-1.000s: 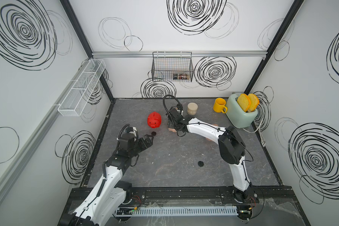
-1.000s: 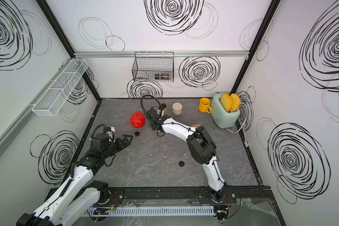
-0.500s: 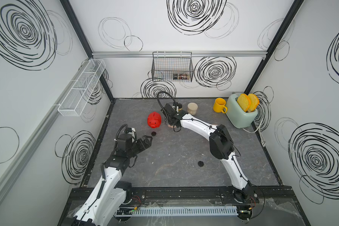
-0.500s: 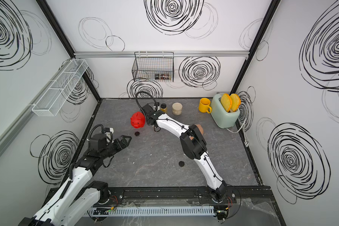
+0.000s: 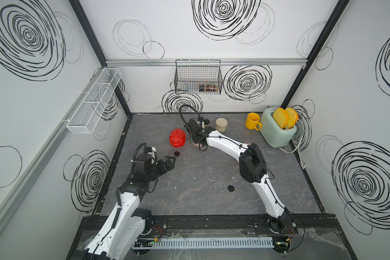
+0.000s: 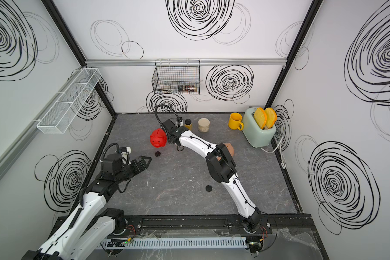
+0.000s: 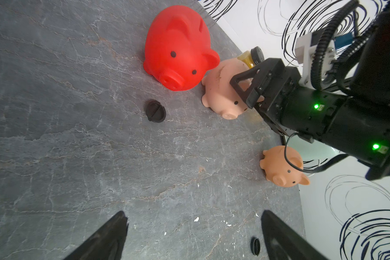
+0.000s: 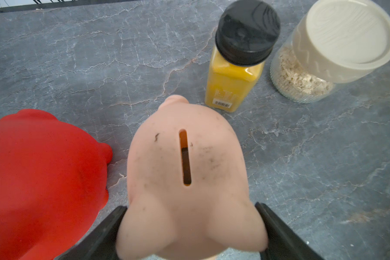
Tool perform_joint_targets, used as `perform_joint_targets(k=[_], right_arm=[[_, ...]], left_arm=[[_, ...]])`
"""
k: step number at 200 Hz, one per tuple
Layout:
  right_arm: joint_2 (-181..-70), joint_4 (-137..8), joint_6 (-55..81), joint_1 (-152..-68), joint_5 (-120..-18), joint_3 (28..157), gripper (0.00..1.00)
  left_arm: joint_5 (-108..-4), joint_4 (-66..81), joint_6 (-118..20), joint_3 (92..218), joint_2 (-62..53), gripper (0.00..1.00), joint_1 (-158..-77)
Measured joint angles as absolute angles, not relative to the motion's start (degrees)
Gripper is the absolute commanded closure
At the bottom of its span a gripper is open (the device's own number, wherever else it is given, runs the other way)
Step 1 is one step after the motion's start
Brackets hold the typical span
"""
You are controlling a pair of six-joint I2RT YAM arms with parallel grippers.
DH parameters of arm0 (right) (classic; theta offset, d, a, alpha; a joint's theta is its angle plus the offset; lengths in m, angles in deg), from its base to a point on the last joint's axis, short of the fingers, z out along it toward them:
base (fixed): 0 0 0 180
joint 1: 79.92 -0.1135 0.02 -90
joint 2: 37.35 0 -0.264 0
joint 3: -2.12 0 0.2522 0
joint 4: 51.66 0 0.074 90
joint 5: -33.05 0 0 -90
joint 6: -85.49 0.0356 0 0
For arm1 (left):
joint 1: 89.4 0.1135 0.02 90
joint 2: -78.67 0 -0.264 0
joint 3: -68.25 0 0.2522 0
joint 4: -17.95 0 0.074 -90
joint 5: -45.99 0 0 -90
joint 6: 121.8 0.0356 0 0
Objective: Open piggy banks
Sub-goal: Place the piggy bank at the center of the board.
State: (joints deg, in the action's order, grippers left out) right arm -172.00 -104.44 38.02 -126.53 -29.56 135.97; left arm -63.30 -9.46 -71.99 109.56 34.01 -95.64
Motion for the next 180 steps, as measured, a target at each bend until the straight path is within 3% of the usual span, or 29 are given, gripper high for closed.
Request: perform_joint_targets(k=[139,180], right_arm=[[-174.6,-105.4,37.2,-126.2,-30.7,138.2,0.0],[-174.9,-105.4,37.2,-126.2,-31.1,138.2,0.02]], left_arm=[[-64.5,-9.5,-72.0,109.5,34.1,0.04,-95.3],[-64.6,-9.5,-71.7,109.5,34.1,0.04,-95.2]])
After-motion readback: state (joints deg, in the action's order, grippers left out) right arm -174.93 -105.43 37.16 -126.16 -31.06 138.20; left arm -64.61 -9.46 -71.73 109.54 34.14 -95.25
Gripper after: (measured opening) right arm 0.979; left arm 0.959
